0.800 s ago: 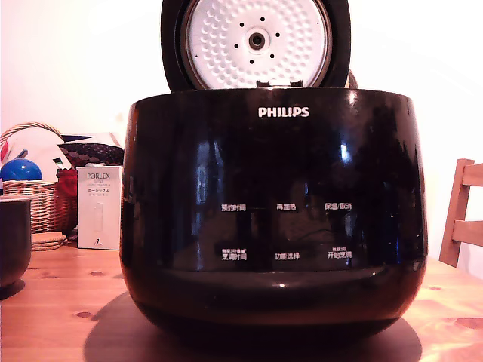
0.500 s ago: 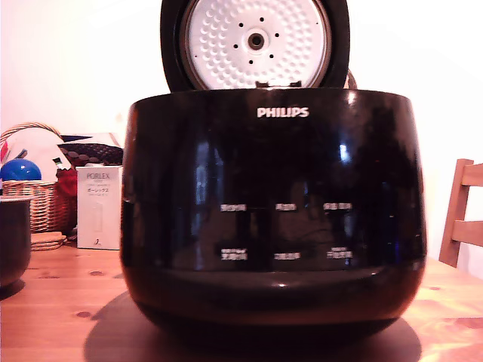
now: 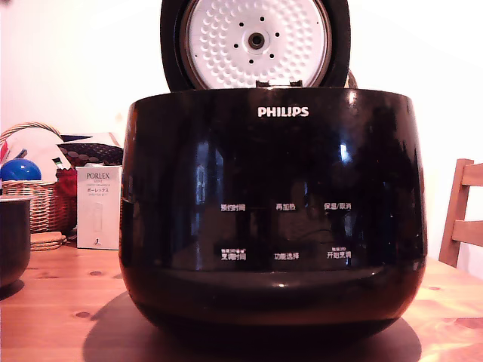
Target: Pick up the metallic pot next to the rice cooker
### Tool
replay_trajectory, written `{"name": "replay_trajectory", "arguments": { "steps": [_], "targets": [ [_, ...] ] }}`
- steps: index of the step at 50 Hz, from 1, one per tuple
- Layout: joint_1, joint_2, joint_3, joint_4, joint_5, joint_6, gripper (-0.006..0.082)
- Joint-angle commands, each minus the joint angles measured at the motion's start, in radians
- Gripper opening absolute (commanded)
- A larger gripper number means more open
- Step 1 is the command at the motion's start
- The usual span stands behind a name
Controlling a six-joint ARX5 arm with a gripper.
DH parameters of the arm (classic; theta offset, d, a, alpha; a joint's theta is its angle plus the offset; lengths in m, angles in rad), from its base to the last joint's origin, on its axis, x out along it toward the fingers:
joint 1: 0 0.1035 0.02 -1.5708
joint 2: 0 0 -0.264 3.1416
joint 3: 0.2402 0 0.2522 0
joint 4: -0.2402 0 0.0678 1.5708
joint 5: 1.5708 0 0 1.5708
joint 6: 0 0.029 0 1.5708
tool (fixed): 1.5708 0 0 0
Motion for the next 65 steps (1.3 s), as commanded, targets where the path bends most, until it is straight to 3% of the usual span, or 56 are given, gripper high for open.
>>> {"name": "replay_trajectory", "arguments": {
  "steps": [1,18,20,28,34,65],
  "targets": [
    [0.014,0.03,0.026,-0.296,0.025,0.05,-0.0022],
    [0.045,0.249,0.151,-0.684,0.049,0.127,0.0009],
    [0.05,0.278,0.151,-0.705,0.048,0.128,0.0073],
    [0.065,0.371,0.151,-0.697,0.01,0.071,0.0479],
    [0.066,0.418,0.151,-0.677,-0.018,0.059,0.0633],
    [0.095,0.66,0.151,-0.554,-0.028,0.091,0.0637]
  ]
}}
